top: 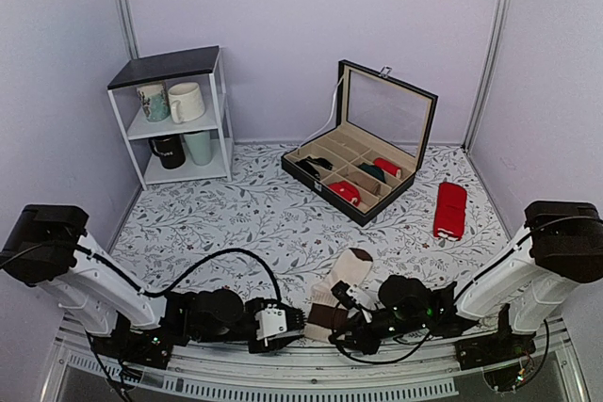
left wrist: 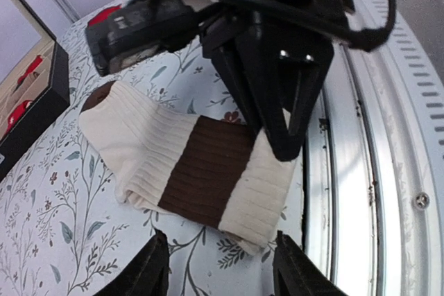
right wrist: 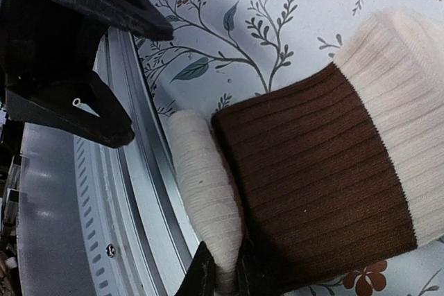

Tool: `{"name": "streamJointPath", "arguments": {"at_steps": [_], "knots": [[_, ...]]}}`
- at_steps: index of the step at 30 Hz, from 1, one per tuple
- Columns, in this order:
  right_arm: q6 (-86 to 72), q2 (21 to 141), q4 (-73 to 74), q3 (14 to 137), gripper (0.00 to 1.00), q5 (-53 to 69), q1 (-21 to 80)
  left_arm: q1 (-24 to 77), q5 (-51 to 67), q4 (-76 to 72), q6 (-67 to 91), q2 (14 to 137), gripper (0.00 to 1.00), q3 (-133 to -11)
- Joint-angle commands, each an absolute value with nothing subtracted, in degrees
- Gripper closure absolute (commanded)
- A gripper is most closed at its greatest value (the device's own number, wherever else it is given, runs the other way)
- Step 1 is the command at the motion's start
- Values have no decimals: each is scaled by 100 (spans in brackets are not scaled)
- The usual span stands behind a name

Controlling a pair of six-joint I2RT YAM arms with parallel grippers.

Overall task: Roll the socks
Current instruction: Roll a pair of socks at the center of the board.

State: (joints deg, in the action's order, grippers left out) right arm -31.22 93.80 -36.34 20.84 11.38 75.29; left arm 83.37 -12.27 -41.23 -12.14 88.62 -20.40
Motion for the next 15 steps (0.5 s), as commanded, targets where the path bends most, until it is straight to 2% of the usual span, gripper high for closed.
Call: {"name": "streamJointPath", "arguments": {"at_steps": [1,15], "knots": [[-3645,9738,-2375,1921,91,1685,7491,8459,-1033,-4447,-1583,9085,48,-2091],[-3588,9822,-2276,1993,91,1776,7394,8450,-506,-4677,-1687,9862,49,-2390]]}}
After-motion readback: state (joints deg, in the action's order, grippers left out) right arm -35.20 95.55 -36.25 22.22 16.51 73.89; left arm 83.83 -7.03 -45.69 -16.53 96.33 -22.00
